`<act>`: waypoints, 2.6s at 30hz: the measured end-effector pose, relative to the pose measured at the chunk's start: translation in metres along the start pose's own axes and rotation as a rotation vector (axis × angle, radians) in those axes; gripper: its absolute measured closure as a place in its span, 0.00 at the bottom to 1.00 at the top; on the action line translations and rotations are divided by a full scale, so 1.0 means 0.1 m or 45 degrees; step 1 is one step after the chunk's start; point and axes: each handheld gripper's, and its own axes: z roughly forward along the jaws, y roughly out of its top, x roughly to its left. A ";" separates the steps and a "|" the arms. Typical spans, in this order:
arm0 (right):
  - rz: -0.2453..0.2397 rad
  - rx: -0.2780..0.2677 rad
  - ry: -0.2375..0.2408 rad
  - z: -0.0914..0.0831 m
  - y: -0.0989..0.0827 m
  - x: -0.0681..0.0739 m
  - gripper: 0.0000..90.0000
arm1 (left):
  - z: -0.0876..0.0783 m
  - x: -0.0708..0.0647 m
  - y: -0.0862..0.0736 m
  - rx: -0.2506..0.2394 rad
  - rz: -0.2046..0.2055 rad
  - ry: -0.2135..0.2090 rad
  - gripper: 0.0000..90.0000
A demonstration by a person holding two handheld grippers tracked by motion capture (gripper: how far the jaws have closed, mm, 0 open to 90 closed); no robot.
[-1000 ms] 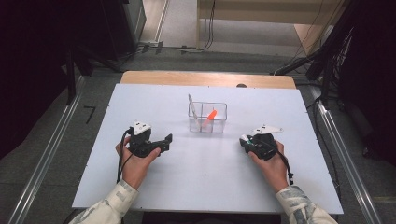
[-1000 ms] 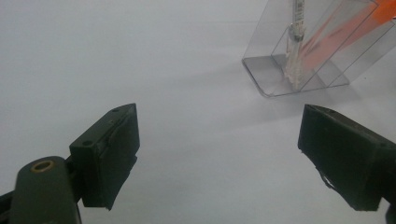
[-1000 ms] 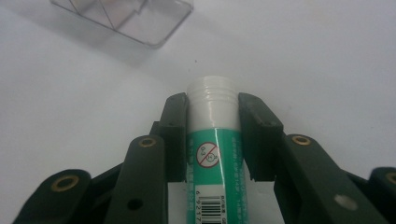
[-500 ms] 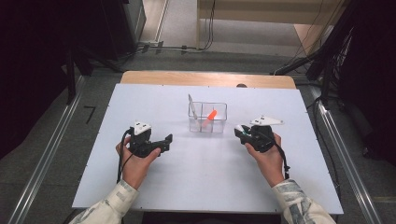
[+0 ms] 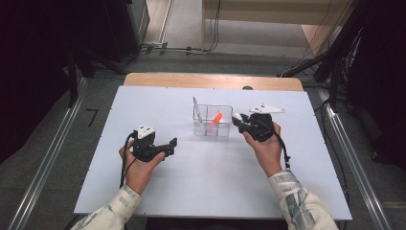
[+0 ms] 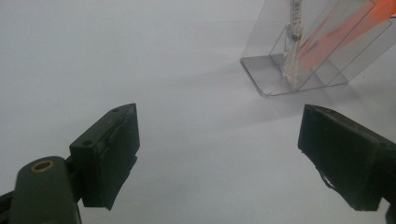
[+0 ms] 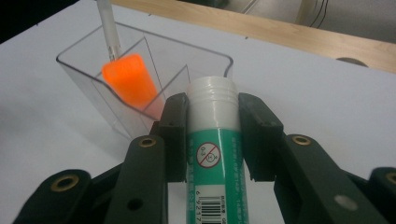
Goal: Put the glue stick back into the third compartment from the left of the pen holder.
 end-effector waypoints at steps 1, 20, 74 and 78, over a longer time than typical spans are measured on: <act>0.004 -0.005 0.003 0.01 0.04 0.01 0.70 | 0.00 0.00 0.00 0.001 0.000 0.000 0.15; 0.044 -0.032 0.027 0.38 0.43 0.09 0.70 | 0.01 0.01 0.00 0.004 -0.001 -0.010 0.15; 0.143 -0.068 0.068 0.48 0.42 0.02 0.59 | 0.00 0.03 0.00 0.007 0.000 -0.006 0.15; 0.152 -0.072 0.061 0.46 0.39 -0.01 0.55 | 0.00 0.03 0.00 0.004 -0.002 -0.004 0.15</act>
